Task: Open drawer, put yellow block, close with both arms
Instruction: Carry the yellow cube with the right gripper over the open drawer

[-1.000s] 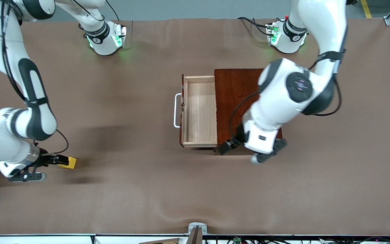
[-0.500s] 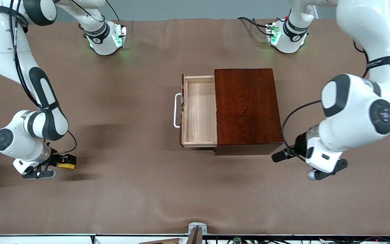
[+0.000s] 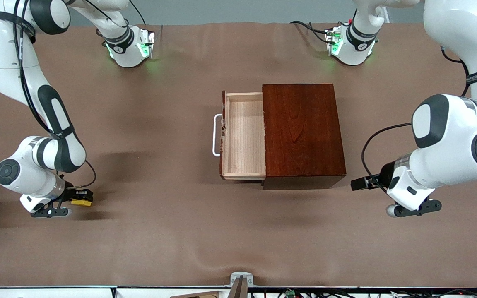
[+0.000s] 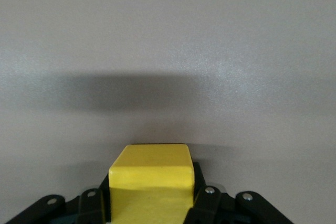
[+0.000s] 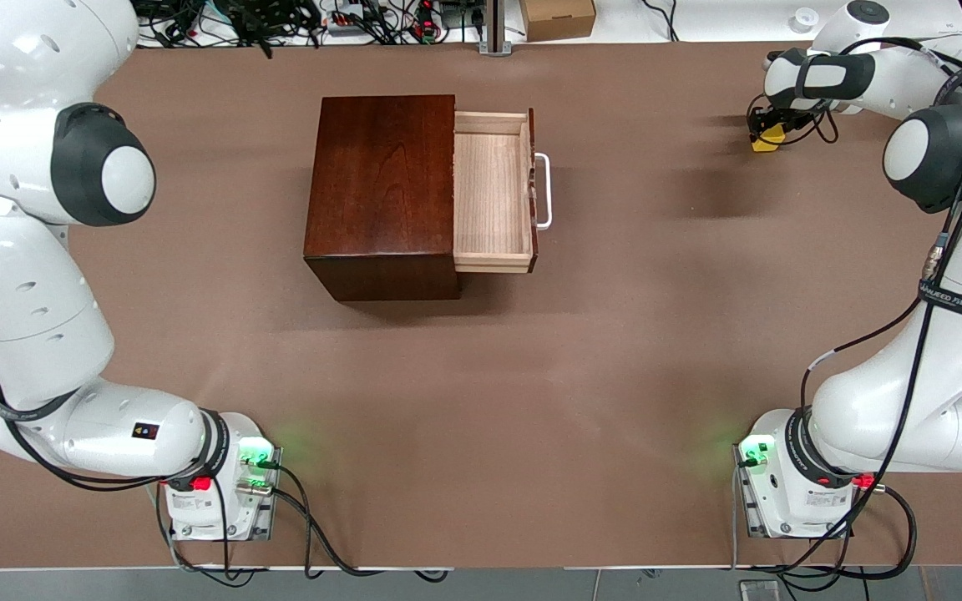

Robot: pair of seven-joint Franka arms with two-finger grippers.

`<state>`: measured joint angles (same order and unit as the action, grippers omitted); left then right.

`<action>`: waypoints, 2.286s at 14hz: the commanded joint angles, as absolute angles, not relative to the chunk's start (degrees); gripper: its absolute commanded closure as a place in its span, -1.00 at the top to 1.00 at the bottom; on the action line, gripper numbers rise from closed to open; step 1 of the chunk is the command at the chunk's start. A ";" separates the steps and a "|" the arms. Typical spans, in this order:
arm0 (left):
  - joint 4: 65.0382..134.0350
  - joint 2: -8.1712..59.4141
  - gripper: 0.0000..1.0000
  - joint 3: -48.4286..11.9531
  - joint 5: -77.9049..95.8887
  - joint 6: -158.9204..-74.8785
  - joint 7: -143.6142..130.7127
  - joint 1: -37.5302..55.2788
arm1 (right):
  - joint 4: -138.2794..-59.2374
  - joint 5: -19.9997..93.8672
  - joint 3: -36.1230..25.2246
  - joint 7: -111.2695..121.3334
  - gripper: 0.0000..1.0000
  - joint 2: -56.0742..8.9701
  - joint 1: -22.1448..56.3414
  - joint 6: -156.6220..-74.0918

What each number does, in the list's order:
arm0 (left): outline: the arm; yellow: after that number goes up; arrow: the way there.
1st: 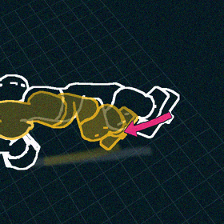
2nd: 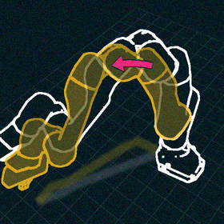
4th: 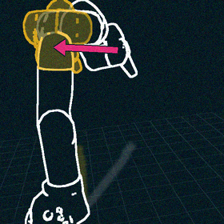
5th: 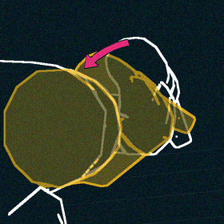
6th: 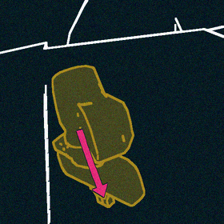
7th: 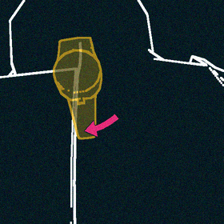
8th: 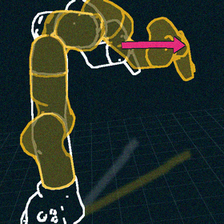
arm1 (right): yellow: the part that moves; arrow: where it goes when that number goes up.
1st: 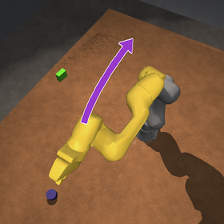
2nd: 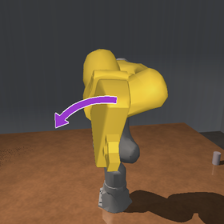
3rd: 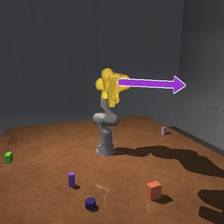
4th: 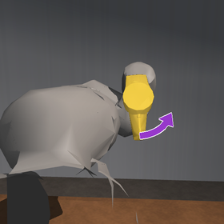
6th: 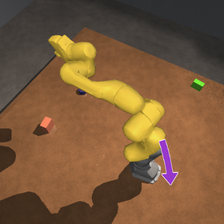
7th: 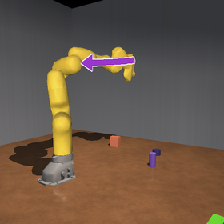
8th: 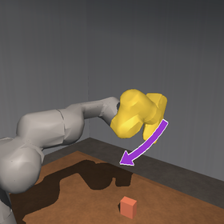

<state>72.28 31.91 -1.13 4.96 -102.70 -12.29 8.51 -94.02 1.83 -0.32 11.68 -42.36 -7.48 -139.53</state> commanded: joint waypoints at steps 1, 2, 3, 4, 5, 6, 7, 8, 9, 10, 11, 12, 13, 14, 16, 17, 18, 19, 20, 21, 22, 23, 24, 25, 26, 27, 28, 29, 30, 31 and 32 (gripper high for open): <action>72.51 34.01 1.00 -1.49 -1.82 -105.80 -6.61 6.95 | -90.11 2.29 -0.09 11.07 -1.00 -41.49 -7.47 -132.93; 72.60 34.27 1.00 -1.49 -3.06 -109.13 -5.81 6.07 | -87.74 2.11 -0.09 11.07 -1.00 -40.88 -7.30 -128.71; 72.68 34.54 1.00 -1.58 -3.08 -110.81 -5.10 5.11 | -85.80 1.76 -0.09 11.07 -1.00 -39.22 -7.21 -123.80; 72.69 34.72 1.00 -1.50 -3.08 -111.18 -3.10 4.31 | -84.30 1.50 -0.09 11.07 -1.00 -36.94 -7.12 -119.14; 72.86 34.63 1.00 -1.58 -2.99 -111.09 -0.47 3.35 | -83.94 1.32 -0.09 10.99 -1.00 -33.87 -6.86 -115.09; 73.30 34.37 1.00 -1.67 -2.81 -110.83 2.43 2.21 | -83.94 1.32 -0.09 11.07 -1.00 -30.36 -6.59 -110.87; 74.87 33.67 1.00 -1.84 -2.46 -110.74 4.90 1.24 | -83.94 1.32 -0.09 11.16 -1.00 -27.02 -6.59 -106.48; 76.10 32.88 1.00 -1.85 -2.37 -110.66 6.31 1.06 | -83.94 1.23 -0.09 11.16 -1.00 -23.68 -6.59 -102.09; 76.90 32.35 1.00 -1.85 -2.37 -110.39 6.50 1.05 | -83.94 1.23 -0.17 11.16 -1.00 -20.77 -6.42 -98.65; 77.43 31.65 1.00 -1.85 -2.29 -110.04 6.50 1.05 | -83.94 0.88 0.00 11.08 -1.00 -18.31 -6.15 -95.92; 77.95 30.94 1.00 -1.85 -2.29 -109.26 6.33 1.05 | -83.94 0.79 0.09 10.55 -1.00 -16.72 -5.54 -93.89; 78.31 29.63 1.00 -1.93 -2.29 -107.68 5.72 1.14 | -83.94 0.88 0.17 8.72 -1.00 -15.83 -4.41 -92.74; 78.66 28.40 1.00 -2.02 -2.29 -105.32 5.54 1.14 | -83.94 0.97 0.35 5.57 -1.00 -15.30 -2.57 -92.03; 79.36 26.82 1.00 -2.11 -2.11 -103.03 5.54 1.14 | -83.85 1.14 0.35 2.32 -1.00 -15.21 -0.03 -91.93; 83.12 22.61 1.00 -2.11 -2.02 -100.21 5.36 1.40 | -83.85 1.84 0.26 -6.28 -1.00 -15.73 5.77 -92.81; 85.84 19.98 1.00 -2.20 -2.02 -99.76 4.84 1.67 | -83.76 2.02 0.26 -10.77 -1.00 -15.99 8.50 -93.07; 89.00 17.08 1.00 -2.20 -2.02 -99.67 3.96 1.76 | -83.50 2.46 0.26 -15.07 -1.00 -16.34 11.92 -94.21; 91.64 14.35 1.00 -2.63 -2.02 -99.58 3.35 1.58 | -82.45 2.37 0.18 -18.51 -1.00 -17.57 15.43 -95.70; 93.93 11.89 1.00 -2.72 -2.02 -99.15 3.08 1.50 | -80.27 2.46 0.26 -20.81 -1.00 -19.41 19.04 -96.67; 95.26 9.86 1.00 -2.81 -2.02 -98.01 2.64 1.58 | -78.16 2.46 0.26 -24.05 -1.00 -21.51 21.94 -96.85; 95.71 8.63 1.00 -2.90 -2.02 -96.17 1.59 1.67 | -75.61 2.55 0.26 -28.08 -1.00 -23.71 24.58 -97.20; 95.71 7.74 1.00 -3.60 -2.02 -94.06 0.54 1.67 | -72.71 2.72 0.26 -32.04 -1.00 -25.99 27.39 -97.47; 95.71 6.60 1.00 -4.21 -2.02 -92.56 -0.08 1.50 | -70.51 2.90 0.26 -34.69 -1.00 -28.02 29.86 -97.73; 95.71 5.46 1.00 -4.39 -2.02 -91.33 -0.61 1.41 | -68.92 2.99 0.26 -36.20 -1.00 -29.78 31.62 -98.69; 95.71 4.49 1.00 -4.39 -1.93 -90.10 -1.14 1.41 | -68.38 3.60 0.26 -37.17 -1.00 -31.10 33.82 -100.79; 95.89 3.61 1.00 -4.48 -1.76 -89.13 -1.75 1.41 | -68.38 4.65 0.26 -39.44 -1.00 -31.81 35.66 -103.25; 96.58 2.82 1.00 -4.48 -0.54 -88.86 -2.19 1.32 | -68.29 5.01 0.26 -42.25 -1.00 -32.77 37.08 -105.36; 96.77 2.55 1.00 -4.40 0.52 -88.94 -2.20 1.23 | -68.12 5.01 0.26 -43.93 -1.00 -33.74 38.66 -107.12; 96.85 2.64 1.00 -4.39 1.05 -89.12 -2.28 1.14 | -67.85 5.01 0.26 -44.64 -1.00 -34.88 39.54 -108.44; 96.94 2.72 1.00 -4.39 1.05 -89.47 -2.29 1.14 | -67.85 5.01 0.26 -44.82 -1.00 -35.94 39.90 -109.59; 97.03 2.72 1.00 -4.39 1.05 -89.82 -2.29 1.14 | -67.85 5.01 0.26 -44.82 -1.00 -36.64 40.25 -110.90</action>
